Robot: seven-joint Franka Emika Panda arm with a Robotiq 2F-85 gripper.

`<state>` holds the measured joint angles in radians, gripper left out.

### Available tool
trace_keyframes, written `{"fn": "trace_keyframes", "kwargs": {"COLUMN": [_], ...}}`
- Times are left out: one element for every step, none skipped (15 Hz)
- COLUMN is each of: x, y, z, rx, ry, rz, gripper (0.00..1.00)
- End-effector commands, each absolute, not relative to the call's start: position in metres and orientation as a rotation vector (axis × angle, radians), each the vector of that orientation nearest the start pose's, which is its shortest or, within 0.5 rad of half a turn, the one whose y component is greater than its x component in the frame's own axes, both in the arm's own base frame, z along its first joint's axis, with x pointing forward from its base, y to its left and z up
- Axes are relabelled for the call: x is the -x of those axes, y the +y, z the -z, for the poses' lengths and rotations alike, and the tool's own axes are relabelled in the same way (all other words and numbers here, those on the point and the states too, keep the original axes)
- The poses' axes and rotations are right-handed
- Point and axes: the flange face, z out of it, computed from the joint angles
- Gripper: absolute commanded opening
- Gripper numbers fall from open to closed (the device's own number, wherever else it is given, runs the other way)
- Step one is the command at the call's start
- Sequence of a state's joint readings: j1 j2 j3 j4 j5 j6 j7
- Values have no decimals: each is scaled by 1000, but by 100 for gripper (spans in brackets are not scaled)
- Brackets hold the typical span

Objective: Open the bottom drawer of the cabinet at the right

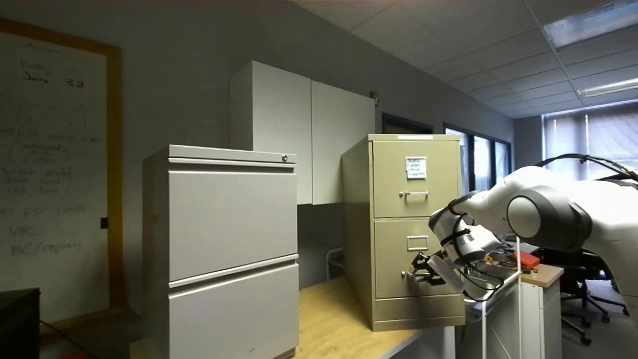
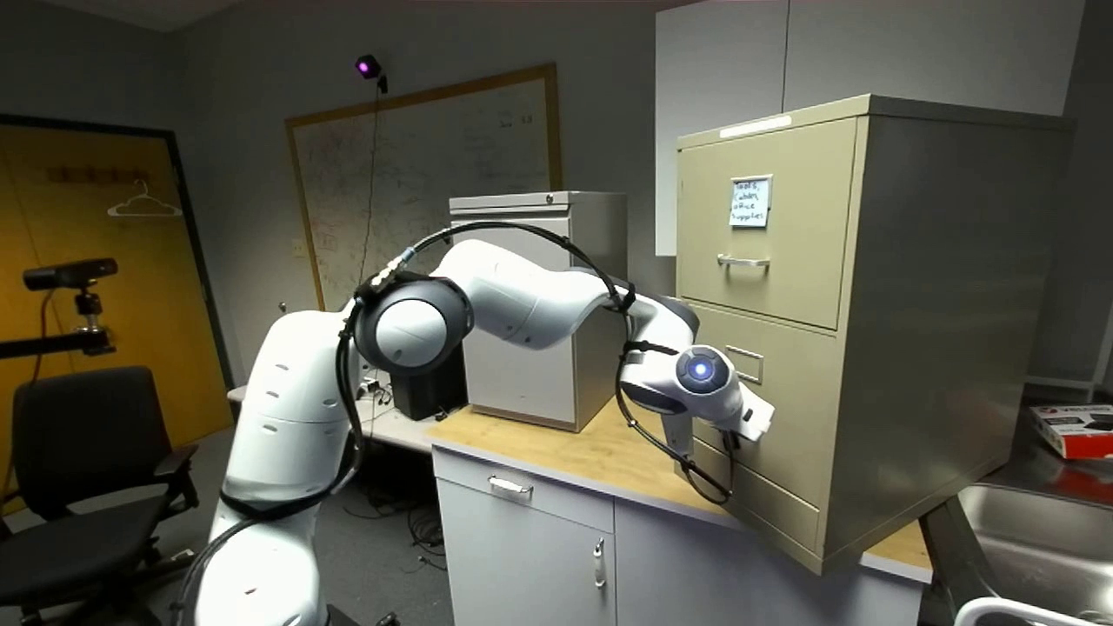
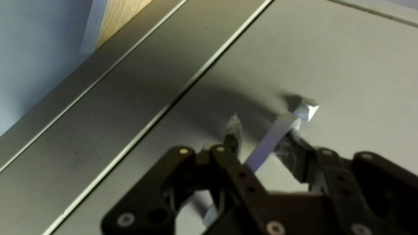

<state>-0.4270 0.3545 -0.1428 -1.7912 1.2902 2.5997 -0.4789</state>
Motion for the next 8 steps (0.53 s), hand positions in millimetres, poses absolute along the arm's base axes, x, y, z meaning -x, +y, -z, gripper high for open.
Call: {"fn": "trace_keyframes", "kwargs": {"x": [-542,-541,-540,-537,-535,-535,-535,-534], "y": [-306,-307,-308,-310,-311,-312,-313,-313], "z": [-395,-395,-396,-398,-398,-398,-398,-398], "rx": [2141,2144,2151,2163,2172,2175,2176,2180], "ry": [1095,1093,1092,1093,1096,1097,1099,1100], "rz": [890,893,894,894,893,892,890,891], "gripper": [9,9,9,9,9,9,9,9]}}
